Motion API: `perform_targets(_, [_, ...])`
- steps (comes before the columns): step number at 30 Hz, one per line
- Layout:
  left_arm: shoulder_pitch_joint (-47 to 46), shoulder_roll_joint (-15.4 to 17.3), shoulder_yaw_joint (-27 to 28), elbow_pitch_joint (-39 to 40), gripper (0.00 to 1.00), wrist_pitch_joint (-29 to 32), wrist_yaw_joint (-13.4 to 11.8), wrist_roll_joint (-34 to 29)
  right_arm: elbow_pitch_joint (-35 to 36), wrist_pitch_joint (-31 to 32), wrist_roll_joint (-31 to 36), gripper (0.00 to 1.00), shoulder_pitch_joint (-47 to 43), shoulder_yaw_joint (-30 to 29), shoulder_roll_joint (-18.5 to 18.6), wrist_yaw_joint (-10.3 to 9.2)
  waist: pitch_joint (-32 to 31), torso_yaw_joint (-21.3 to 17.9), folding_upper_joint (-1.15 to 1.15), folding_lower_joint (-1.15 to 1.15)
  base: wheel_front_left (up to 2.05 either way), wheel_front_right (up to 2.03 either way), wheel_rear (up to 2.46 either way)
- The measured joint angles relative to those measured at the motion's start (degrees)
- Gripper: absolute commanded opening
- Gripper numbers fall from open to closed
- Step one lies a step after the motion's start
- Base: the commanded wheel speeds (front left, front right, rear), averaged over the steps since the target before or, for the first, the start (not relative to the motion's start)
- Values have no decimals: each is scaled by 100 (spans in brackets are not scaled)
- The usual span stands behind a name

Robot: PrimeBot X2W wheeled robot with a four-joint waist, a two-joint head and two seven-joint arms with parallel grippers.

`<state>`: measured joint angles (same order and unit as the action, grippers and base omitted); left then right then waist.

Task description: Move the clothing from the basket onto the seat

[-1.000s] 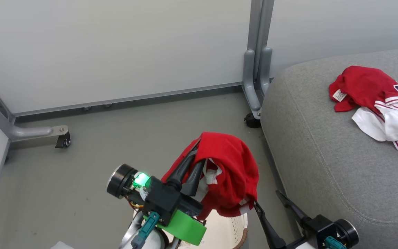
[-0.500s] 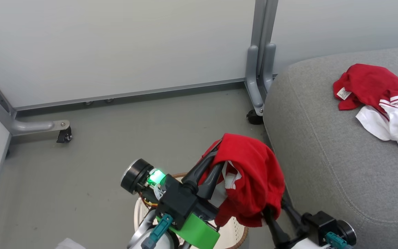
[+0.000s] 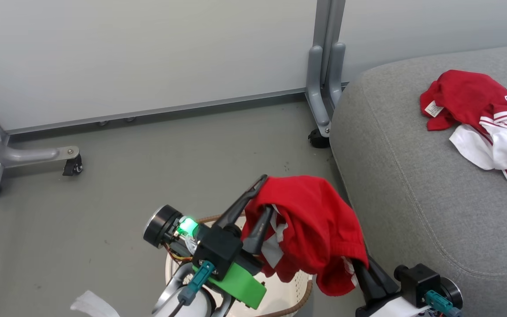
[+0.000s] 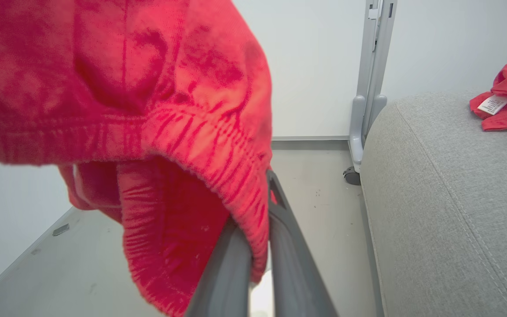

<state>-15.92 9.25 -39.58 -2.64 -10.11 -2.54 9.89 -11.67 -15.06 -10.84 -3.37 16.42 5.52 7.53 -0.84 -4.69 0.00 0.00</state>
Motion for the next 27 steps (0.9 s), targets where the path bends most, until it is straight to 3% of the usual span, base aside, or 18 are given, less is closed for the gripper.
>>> perform_targets(17, [-52,107,-49,-164,100,221,21,110,51,0,20,0,14,-124,-43,-1,114,44,0,0,0,0,0])
perform_targets(27, [32,332,-100,-200,100,328,55,168,138,0,115,0,52,-458,-81,-1,209,-75,0,0,0,0,0])
